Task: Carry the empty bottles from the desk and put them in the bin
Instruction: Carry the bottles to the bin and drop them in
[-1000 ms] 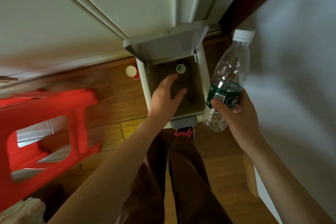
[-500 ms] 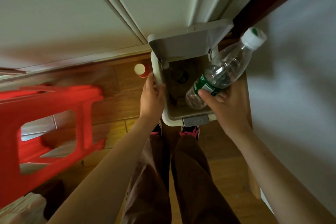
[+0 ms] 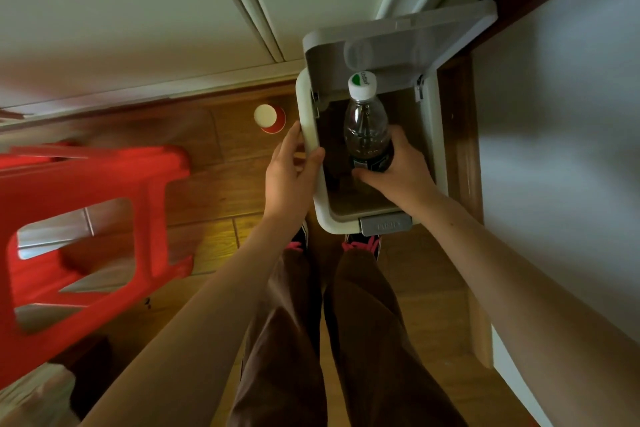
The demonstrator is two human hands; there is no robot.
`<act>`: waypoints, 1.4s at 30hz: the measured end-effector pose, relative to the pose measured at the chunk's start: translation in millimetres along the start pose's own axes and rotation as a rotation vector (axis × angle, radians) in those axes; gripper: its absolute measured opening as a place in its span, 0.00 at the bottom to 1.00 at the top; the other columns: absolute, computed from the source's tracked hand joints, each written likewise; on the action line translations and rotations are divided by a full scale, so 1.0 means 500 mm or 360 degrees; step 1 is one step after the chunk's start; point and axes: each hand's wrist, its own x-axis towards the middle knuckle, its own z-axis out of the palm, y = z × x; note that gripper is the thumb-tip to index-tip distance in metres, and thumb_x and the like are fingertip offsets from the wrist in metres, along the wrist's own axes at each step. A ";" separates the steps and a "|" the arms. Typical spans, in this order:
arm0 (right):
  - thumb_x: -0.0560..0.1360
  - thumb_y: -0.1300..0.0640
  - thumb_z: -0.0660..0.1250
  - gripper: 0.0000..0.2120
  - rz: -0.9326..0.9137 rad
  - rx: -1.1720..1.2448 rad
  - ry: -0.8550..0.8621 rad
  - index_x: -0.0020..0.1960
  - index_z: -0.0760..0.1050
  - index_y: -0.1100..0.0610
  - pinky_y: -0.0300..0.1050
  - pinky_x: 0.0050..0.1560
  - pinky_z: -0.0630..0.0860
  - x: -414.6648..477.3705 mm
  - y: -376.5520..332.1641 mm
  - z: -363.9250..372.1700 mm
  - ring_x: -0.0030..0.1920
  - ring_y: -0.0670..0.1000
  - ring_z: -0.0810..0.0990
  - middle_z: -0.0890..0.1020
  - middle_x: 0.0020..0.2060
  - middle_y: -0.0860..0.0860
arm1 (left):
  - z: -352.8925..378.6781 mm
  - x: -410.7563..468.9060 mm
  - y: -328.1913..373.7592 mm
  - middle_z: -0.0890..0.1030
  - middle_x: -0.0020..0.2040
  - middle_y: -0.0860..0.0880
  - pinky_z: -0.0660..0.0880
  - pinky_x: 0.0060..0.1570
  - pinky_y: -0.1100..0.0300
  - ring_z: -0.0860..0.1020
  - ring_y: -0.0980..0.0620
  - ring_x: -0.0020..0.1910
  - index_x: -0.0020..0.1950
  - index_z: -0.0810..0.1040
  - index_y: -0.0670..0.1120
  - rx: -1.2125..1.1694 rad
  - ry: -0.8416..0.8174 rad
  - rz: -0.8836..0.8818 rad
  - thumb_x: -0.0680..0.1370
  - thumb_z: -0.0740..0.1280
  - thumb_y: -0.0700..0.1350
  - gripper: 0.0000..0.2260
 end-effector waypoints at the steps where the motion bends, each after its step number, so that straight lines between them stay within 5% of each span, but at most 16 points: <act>1: 0.68 0.56 0.77 0.34 0.0013 -0.0001 0.0007 0.69 0.63 0.54 0.26 0.47 0.66 0.001 0.003 0.003 0.60 0.44 0.71 0.76 0.64 0.51 | 0.000 0.001 0.000 0.78 0.59 0.51 0.78 0.49 0.64 0.78 0.58 0.52 0.75 0.64 0.52 -0.0006 -0.0004 -0.0003 0.79 0.64 0.50 0.24; 8: 0.68 0.57 0.76 0.33 -0.0007 -0.0029 -0.0017 0.68 0.63 0.56 0.40 0.56 0.72 0.017 0.023 0.024 0.65 0.54 0.75 0.77 0.63 0.53 | 0.028 -0.014 -0.005 0.72 0.59 0.49 0.68 0.43 0.81 0.72 0.66 0.47 0.77 0.60 0.48 0.0062 0.0115 0.0051 0.81 0.60 0.49 0.25; 20: 0.68 0.49 0.76 0.38 0.0036 -0.0138 0.0096 0.72 0.62 0.55 0.46 0.63 0.72 0.038 0.045 0.029 0.66 0.54 0.73 0.74 0.66 0.54 | 0.053 -0.025 -0.005 0.71 0.56 0.47 0.70 0.40 0.78 0.72 0.65 0.42 0.77 0.60 0.47 -0.0026 0.0230 -0.0002 0.82 0.58 0.48 0.23; 25: 0.75 0.48 0.68 0.25 -0.0097 -0.0068 0.0326 0.69 0.68 0.55 0.41 0.57 0.75 -0.030 -0.018 -0.010 0.61 0.49 0.76 0.77 0.62 0.52 | 0.007 -0.042 0.029 0.75 0.60 0.48 0.76 0.48 0.67 0.76 0.56 0.52 0.71 0.68 0.48 0.0029 0.0047 -0.0117 0.81 0.59 0.50 0.18; 32: 0.79 0.49 0.62 0.17 -0.0191 0.0082 0.0461 0.64 0.73 0.55 0.34 0.55 0.75 -0.279 -0.295 -0.181 0.56 0.43 0.78 0.80 0.56 0.48 | -0.202 -0.233 0.330 0.76 0.47 0.53 0.66 0.40 0.77 0.74 0.65 0.43 0.50 0.76 0.51 0.0256 -0.0014 0.0060 0.80 0.60 0.47 0.05; 37: 0.80 0.49 0.60 0.17 -0.0378 0.0034 0.0517 0.64 0.73 0.56 0.45 0.58 0.78 -0.525 -0.532 -0.324 0.57 0.46 0.78 0.80 0.56 0.50 | -0.374 -0.434 0.598 0.78 0.42 0.54 0.66 0.35 0.64 0.74 0.58 0.38 0.51 0.78 0.51 0.0216 0.0020 0.0245 0.80 0.60 0.47 0.08; 42: 0.79 0.42 0.57 0.23 -0.0527 -0.0062 0.0563 0.66 0.72 0.54 0.44 0.60 0.77 -0.733 -0.652 -0.405 0.59 0.45 0.77 0.79 0.60 0.46 | -0.481 -0.615 0.768 0.78 0.44 0.60 0.67 0.38 0.76 0.75 0.68 0.43 0.52 0.77 0.54 0.0305 -0.0032 0.0522 0.81 0.59 0.45 0.07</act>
